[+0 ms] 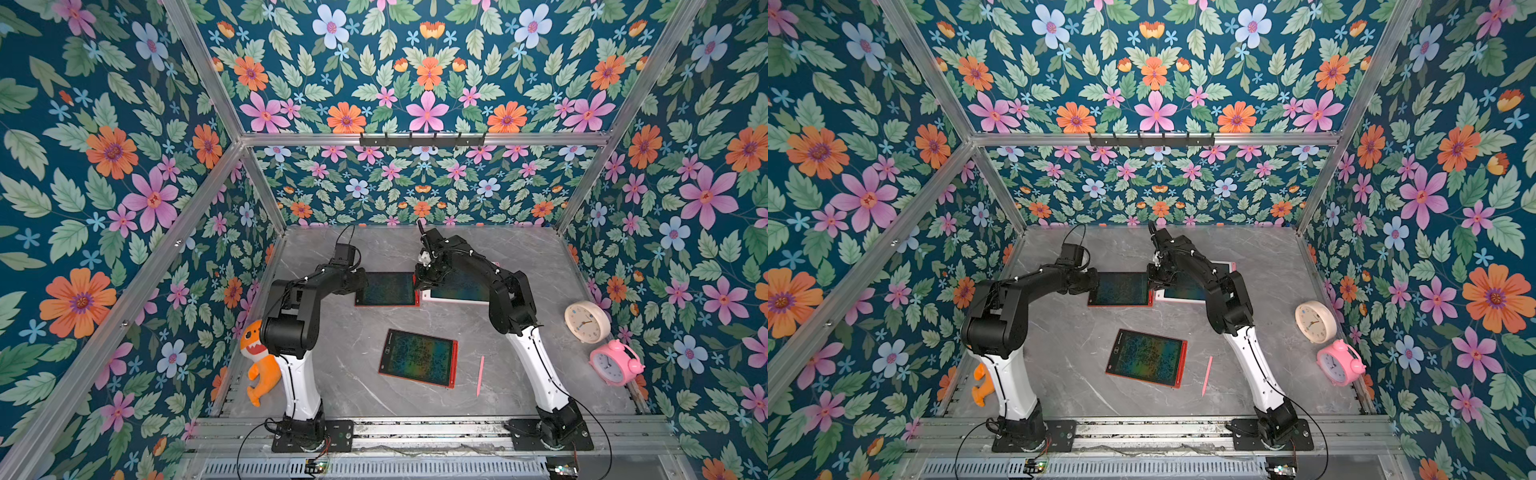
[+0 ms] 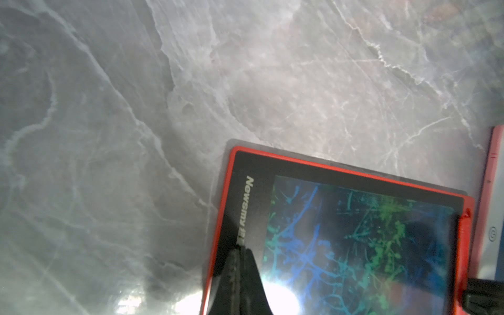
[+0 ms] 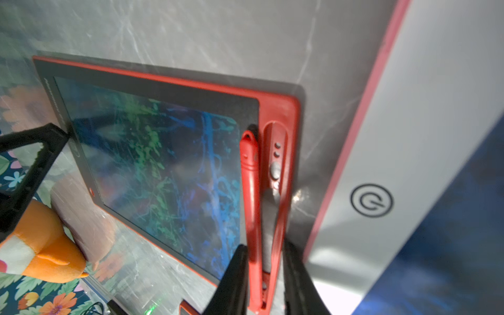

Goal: Place the stylus back onto the writing tablet
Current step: Place the stylus on the writing tablet.

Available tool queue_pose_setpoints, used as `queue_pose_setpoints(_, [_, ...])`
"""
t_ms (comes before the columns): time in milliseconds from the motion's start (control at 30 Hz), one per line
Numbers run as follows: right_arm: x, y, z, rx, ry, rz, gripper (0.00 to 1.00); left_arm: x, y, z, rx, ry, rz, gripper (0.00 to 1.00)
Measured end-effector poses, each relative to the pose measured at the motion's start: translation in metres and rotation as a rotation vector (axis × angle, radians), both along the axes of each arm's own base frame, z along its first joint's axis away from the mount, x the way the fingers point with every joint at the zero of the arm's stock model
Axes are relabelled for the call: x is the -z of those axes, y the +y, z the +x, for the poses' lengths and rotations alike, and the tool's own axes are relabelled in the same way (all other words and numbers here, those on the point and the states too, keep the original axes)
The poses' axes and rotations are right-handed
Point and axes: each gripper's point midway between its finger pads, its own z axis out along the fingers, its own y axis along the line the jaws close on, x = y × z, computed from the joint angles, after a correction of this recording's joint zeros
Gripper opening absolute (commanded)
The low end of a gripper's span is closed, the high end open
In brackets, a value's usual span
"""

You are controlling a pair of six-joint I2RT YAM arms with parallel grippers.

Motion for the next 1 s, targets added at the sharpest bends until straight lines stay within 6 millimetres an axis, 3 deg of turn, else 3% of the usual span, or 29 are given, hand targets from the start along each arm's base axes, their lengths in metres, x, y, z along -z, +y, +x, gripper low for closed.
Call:
queue_pose_setpoints(633, [-0.009, -0.001, 0.007, 0.041, -0.013, -0.016, 0.16, 0.000, -0.001, 0.001, 0.002, -0.003, -0.006, 0.00])
queue_pose_setpoints(900, [-0.023, 0.003, 0.017, 0.043, -0.052, 0.003, 0.06, -0.001, -0.001, 0.001, 0.002, -0.009, -0.006, 0.00])
queue_pose_setpoints(1000, [-0.019, 0.004, 0.020, 0.041, -0.053, 0.003, 0.03, -0.001, -0.001, 0.001, 0.002, -0.009, -0.005, 0.00])
